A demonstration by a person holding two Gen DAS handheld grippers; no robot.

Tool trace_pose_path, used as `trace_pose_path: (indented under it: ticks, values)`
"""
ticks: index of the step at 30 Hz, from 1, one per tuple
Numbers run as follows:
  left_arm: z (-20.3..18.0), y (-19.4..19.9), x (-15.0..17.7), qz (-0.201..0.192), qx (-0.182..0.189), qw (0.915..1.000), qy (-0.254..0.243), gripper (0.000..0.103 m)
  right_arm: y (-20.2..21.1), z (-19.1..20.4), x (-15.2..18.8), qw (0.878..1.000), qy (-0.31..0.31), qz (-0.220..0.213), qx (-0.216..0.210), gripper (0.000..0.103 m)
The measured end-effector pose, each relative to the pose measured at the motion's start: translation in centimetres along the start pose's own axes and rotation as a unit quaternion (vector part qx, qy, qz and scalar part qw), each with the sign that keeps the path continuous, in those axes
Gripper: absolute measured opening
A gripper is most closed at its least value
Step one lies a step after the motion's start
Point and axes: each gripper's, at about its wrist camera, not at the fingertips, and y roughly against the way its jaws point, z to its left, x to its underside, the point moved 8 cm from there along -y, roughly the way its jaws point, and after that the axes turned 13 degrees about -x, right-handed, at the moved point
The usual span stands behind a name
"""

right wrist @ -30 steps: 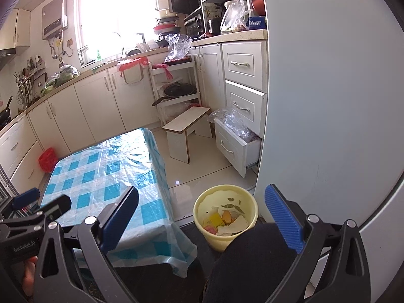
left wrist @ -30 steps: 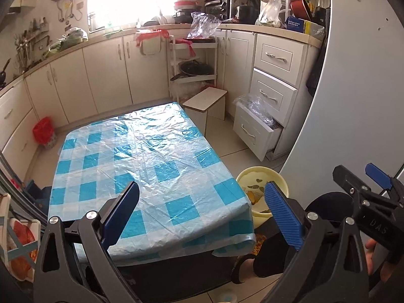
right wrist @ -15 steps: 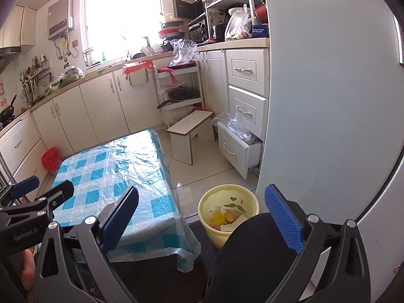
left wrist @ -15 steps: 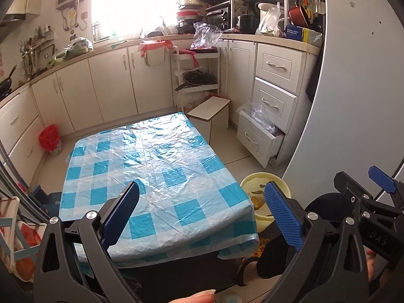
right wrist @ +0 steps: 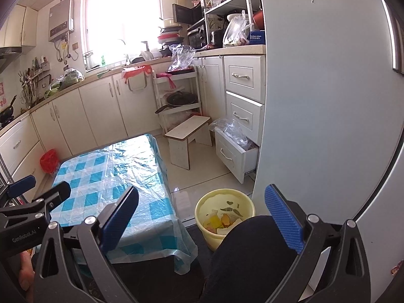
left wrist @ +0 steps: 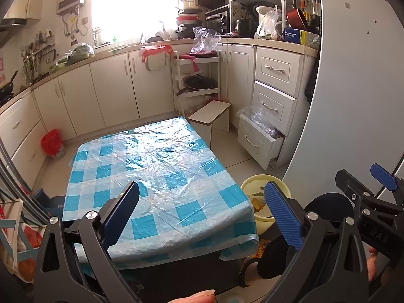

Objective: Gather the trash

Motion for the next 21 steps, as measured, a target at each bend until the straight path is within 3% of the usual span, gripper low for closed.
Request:
trace_pose_path:
  ticks: [21]
  values:
    - [0.28, 0.5, -0.19, -0.005, -0.006, 1.0, 0.002, 0.095, 0.23, -0.22, 0.01, 1.0, 0.0, 0.0, 0.001, 0.096]
